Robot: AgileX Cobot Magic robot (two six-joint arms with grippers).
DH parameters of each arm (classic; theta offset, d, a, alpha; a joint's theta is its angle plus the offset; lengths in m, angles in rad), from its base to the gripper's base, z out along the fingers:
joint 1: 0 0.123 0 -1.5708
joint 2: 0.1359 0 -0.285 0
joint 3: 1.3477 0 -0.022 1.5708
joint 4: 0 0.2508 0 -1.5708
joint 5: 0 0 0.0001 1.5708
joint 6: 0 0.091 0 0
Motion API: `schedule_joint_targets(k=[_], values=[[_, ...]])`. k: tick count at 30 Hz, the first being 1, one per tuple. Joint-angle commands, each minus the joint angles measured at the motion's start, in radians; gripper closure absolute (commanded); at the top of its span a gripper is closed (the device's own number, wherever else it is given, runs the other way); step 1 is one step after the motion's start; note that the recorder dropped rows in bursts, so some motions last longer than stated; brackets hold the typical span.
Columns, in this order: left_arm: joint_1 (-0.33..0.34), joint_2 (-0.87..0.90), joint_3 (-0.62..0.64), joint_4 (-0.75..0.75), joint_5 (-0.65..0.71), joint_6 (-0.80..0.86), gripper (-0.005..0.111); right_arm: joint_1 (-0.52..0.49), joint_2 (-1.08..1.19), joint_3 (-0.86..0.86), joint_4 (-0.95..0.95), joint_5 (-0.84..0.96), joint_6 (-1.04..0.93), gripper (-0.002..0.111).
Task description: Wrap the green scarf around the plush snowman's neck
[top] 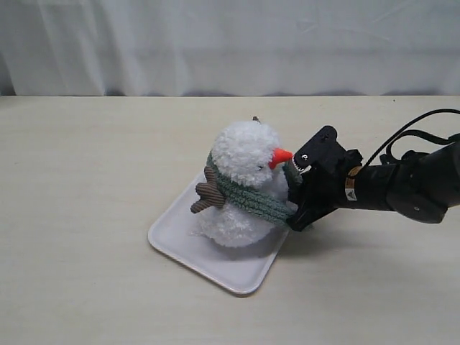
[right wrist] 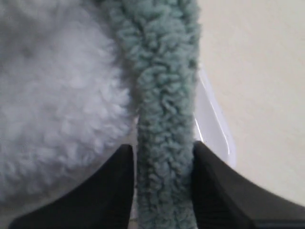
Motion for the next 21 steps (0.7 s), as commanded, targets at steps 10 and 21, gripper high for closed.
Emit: schedule_joint_targets(k=[10, 21], values=[[-0.001, -0.002, 0.002, -0.003, -0.012, 0.000, 0.107, -0.001, -0.098, -0.004, -0.006, 0.120, 0.103, 0.104], [-0.001, -0.002, 0.002, -0.003, -0.012, 0.000, 0.107, 0.000, -0.189, 0.024, -0.471, 0.101, 0.716, 0.104]])
